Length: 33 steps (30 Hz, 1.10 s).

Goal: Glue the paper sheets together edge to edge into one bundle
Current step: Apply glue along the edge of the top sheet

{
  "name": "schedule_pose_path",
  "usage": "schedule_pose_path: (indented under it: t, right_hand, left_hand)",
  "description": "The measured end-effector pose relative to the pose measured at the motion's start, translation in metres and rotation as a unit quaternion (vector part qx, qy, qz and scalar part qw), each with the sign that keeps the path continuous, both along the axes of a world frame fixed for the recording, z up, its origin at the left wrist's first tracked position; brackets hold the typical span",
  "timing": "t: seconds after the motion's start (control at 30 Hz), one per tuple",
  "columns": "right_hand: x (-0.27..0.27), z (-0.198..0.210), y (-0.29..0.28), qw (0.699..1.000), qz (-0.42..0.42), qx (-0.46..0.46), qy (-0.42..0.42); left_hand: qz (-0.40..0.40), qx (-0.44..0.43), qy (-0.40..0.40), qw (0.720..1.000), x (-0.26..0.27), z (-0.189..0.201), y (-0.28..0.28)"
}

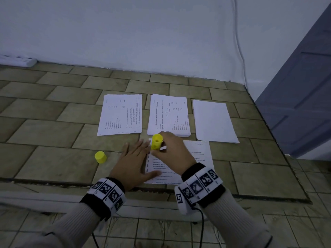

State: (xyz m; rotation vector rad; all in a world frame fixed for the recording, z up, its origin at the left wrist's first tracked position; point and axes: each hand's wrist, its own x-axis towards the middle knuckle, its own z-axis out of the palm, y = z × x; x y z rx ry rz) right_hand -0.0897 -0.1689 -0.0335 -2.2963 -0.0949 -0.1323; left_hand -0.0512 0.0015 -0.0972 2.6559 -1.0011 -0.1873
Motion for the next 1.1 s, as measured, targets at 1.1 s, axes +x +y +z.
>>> schedule_pose_path:
  t: [1.1]
  right_hand:
    - [-0.060,-0.006,-0.105,0.982,-0.177,-0.031,-0.052]
  left_hand:
    - [-0.007,0.046,-0.006,0.999,0.000,-0.002,0.001]
